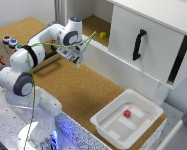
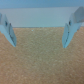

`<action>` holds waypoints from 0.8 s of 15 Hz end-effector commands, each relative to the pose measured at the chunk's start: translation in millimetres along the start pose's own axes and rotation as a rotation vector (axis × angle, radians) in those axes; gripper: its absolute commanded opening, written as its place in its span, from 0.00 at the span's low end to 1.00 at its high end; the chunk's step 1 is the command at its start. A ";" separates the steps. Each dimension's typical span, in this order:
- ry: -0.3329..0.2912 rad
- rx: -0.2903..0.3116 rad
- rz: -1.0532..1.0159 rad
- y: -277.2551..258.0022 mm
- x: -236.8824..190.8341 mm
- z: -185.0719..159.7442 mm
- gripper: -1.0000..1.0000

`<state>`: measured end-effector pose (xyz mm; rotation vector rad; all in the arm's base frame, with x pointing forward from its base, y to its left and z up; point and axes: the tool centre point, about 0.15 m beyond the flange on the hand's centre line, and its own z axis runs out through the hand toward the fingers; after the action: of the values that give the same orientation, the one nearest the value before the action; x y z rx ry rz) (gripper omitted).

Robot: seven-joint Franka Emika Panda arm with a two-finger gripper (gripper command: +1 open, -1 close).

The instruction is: Toggle the red light switch to turn on the red light

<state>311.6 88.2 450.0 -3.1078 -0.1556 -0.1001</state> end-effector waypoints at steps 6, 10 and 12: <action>-0.088 -0.002 -0.247 -131.9 8.6 -19.1 1.00; -0.108 -0.013 -0.484 -199.0 8.6 -35.5 1.00; -0.124 -0.040 -0.622 -229.8 5.7 -39.8 1.00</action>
<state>289.2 238.5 474.2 -2.9636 -0.7643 -0.1008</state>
